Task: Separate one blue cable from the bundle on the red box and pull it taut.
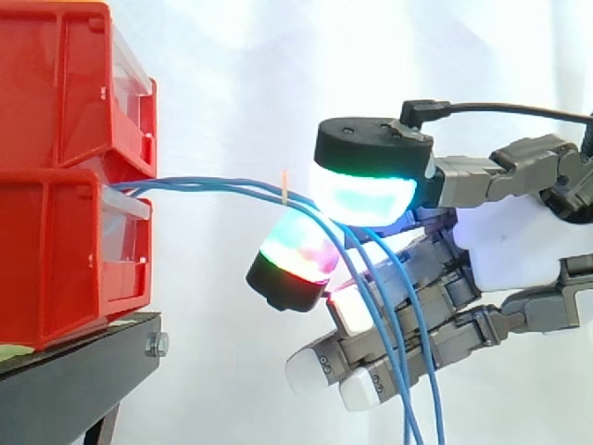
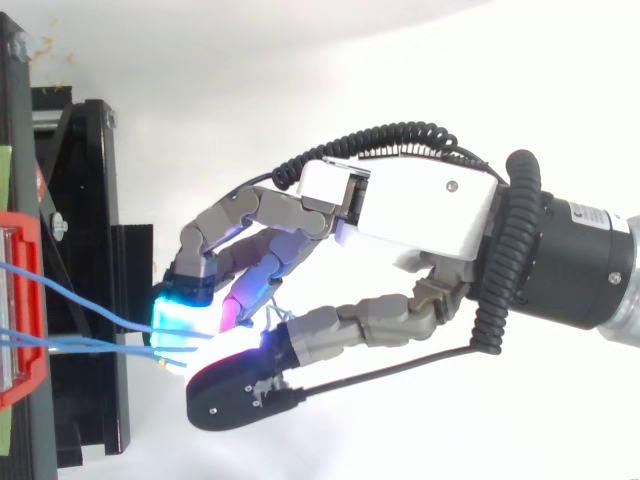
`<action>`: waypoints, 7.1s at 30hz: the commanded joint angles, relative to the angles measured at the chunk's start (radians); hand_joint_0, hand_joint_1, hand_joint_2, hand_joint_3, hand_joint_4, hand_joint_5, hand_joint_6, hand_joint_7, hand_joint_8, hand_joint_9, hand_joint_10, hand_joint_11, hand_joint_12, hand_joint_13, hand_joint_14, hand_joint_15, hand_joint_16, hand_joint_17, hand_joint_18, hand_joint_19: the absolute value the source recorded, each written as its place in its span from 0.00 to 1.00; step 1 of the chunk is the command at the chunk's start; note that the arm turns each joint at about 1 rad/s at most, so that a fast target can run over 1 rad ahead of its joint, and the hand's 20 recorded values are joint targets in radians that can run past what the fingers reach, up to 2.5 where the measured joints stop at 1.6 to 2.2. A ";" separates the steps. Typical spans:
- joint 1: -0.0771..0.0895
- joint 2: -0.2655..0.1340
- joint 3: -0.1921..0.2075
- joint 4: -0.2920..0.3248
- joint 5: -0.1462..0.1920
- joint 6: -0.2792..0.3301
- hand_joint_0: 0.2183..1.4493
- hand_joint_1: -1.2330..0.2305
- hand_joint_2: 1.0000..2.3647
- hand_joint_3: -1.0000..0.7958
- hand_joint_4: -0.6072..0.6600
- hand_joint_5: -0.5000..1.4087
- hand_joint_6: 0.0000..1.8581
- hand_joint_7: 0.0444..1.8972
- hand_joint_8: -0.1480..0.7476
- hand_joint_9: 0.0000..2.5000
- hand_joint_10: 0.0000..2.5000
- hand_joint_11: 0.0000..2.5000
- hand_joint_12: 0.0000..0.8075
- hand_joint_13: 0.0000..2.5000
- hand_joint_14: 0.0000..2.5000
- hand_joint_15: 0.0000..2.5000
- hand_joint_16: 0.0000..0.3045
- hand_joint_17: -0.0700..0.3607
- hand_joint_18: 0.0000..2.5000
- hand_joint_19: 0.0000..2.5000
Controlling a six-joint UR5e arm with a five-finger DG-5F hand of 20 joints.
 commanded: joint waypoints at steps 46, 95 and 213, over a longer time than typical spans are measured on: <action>0.009 0.000 0.021 -0.003 0.000 0.035 0.33 0.31 0.01 0.43 0.51 0.19 0.50 0.46 0.42 0.40 0.01 0.21 0.36 0.24 0.00 0.10 0.12 0.36 0.23 0.17; 0.004 0.017 0.049 -0.058 -0.011 0.035 0.30 0.39 0.00 0.28 0.48 0.21 0.47 0.51 0.38 0.42 0.01 0.19 0.28 0.23 0.00 0.08 0.10 0.33 0.23 0.19; 0.003 0.170 -0.281 0.063 0.030 -0.030 0.37 0.15 0.01 0.64 0.36 0.25 0.48 0.63 0.38 0.55 0.01 0.18 0.38 0.37 0.01 0.15 0.13 0.38 0.35 0.16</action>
